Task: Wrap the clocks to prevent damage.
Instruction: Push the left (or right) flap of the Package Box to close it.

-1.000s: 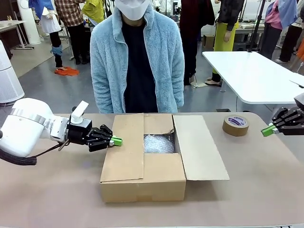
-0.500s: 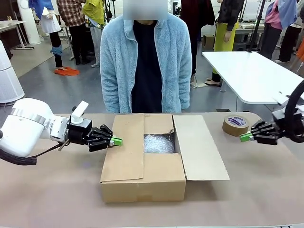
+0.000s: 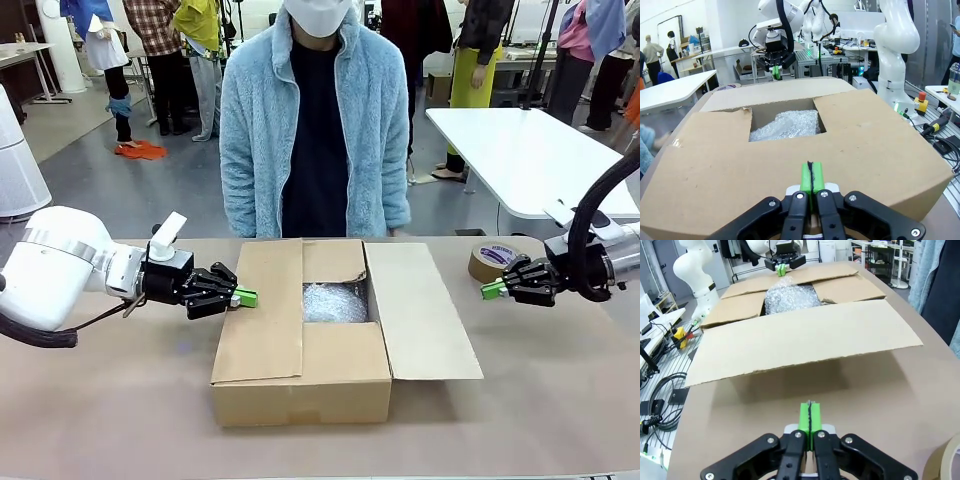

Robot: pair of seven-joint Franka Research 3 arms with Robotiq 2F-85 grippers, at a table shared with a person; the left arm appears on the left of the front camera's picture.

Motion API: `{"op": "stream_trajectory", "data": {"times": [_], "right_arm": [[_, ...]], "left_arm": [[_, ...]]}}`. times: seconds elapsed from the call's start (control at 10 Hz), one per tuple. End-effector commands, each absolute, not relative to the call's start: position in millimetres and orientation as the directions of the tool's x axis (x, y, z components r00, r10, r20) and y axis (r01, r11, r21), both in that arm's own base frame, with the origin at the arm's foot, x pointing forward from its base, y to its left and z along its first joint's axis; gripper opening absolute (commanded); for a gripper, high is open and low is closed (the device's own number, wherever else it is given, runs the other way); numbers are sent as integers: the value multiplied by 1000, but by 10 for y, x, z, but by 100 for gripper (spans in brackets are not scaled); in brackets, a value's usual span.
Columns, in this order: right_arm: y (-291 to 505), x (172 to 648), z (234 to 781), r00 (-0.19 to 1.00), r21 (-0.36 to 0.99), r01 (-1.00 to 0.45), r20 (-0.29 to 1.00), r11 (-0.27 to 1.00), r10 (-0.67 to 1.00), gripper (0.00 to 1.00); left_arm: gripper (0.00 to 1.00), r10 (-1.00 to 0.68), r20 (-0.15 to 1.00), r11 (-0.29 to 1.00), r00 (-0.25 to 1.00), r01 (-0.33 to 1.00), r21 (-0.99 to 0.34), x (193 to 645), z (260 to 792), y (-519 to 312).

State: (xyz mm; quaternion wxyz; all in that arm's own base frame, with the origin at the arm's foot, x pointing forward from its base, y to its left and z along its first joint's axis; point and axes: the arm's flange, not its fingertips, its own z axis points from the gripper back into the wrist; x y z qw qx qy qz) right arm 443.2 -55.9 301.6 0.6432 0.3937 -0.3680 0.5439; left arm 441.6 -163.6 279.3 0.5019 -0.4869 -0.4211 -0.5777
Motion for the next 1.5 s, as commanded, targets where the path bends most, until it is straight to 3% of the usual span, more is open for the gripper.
{"op": "stream_trajectory", "data": {"times": [0.0, 0.3, 0.9, 1.4], "right_arm": [[-599, 4422, 3005, 152, 114, -987, 897, 116, 414, 1], [-617, 4424, 3015, 143, 106, -988, 902, 111, 408, 1], [-299, 4387, 2480, 34, -3, -995, 929, 100, 369, 1], [203, 4227, 2303, -14, 0, -999, 948, -45, 317, 1]], "left_arm": [[0, -175, 984, -134, -21, 991, -3, 4416, 2774, -1658], [0, -175, 984, -134, -21, 991, -3, 4416, 2774, -1658], [0, -175, 984, -134, -21, 991, -3, 4416, 2774, -1658], [0, -175, 984, -134, -21, 991, -3, 4416, 2774, -1658]]}}
